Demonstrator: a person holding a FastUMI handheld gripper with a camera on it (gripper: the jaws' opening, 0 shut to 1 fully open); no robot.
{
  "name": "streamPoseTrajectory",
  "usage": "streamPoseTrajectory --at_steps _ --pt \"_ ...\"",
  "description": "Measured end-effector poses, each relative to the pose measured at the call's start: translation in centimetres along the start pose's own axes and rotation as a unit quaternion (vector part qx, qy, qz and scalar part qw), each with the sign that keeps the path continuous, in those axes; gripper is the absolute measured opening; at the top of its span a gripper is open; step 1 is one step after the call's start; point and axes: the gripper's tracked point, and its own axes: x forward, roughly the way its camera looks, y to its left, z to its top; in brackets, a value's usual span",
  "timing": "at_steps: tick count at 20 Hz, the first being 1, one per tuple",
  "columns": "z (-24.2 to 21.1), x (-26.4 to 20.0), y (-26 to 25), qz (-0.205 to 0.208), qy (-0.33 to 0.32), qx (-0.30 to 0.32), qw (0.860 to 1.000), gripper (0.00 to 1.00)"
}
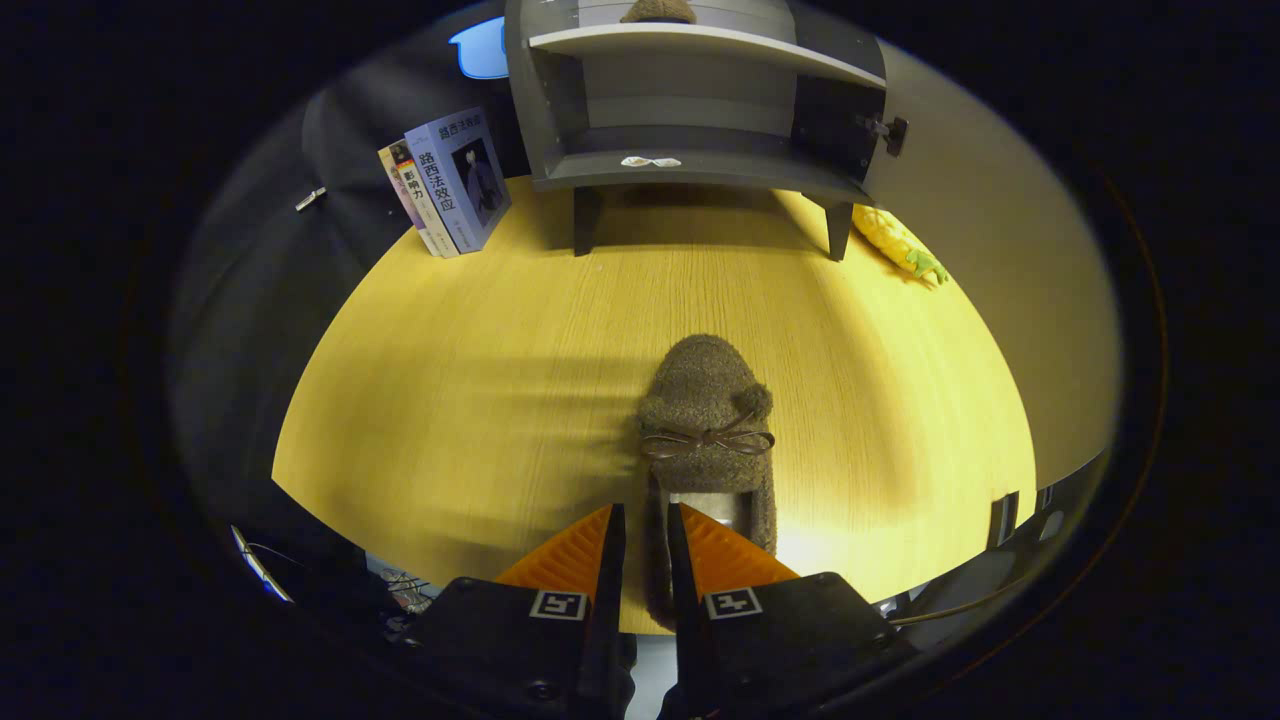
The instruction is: Open the shoe cabinet door, grab the shoes and put them into the shoe cabinet, then close the shoe cabinet door.
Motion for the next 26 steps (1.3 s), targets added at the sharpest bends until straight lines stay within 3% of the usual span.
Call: streamPoseTrajectory --at_steps 4,8,10,20,26 --pt "-1.2 3.1 -0.2 0.004 0.006 0.013 1.000 0.28" --pt "0.0 4.2 -0.8 -0.009 -0.037 -0.002 0.999 0.28" --pt "0.7 4.8 -0.8 -0.013 -0.058 -0.002 0.998 0.23" --pt "4.3 7.3 -0.8 -0.012 -0.141 -0.023 0.990 0.24" --pt "6.6 8.6 -1.5 -0.011 -0.184 0.000 0.983 0.23"
